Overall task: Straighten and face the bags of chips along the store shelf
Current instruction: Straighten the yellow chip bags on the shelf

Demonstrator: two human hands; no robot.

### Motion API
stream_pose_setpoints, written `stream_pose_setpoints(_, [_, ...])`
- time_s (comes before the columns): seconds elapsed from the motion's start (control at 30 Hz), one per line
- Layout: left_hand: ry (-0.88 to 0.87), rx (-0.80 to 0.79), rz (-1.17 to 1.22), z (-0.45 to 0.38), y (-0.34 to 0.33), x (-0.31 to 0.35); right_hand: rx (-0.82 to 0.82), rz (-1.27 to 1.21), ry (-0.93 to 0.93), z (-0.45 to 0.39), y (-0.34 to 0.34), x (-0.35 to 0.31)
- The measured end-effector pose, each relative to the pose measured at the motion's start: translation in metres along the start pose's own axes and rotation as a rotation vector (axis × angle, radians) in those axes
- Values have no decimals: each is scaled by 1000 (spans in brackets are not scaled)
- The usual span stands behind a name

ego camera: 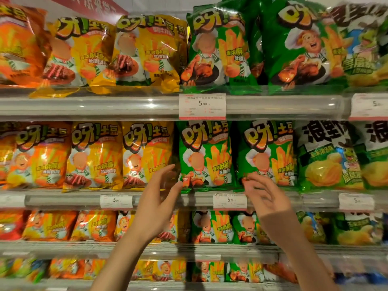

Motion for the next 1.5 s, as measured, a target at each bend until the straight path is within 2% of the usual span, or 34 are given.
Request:
stream_pose_setpoints(0.1, [93,33,51,25,4,-11,4,38,-88,16,16,26])
stream_pose_setpoints(0.27, [242,113,77,58,12,-35,34,240,-36,37,32,50])
stream_pose_setpoints(0.37, [290,131,80,69,22,-43,42,210,-55,48,29,60])
stream_pose_setpoints(0.57, [295,154,125,71,44,-53,31,210,-183,66,5,65])
stream_pose_setpoints(0.83, [234,7,233,54,85,-81,199,271,-177,94,-55,29])
stream_pose_setpoints(1.03, [246,-12,258,50,138,-105,255,246,-169,106,-110,-1])
stream_pose_setpoints(1.3, [215,39,241,46,156,-102,204,250,-129,91,-137,-24])
stream_pose_setpoints(1.5, [142,60,76,30,142,-79,5,183,-3,36,-163,-47])
Point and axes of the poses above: each hand's wrist, its own z-axis away from the middle knuckle, its own y-axis out of the back of the hand, x = y × z, the point moved 9 cm from there along -z, towards the middle knuckle, and after that the axes turned 3 degrees about -y, right-handed, at the moved point
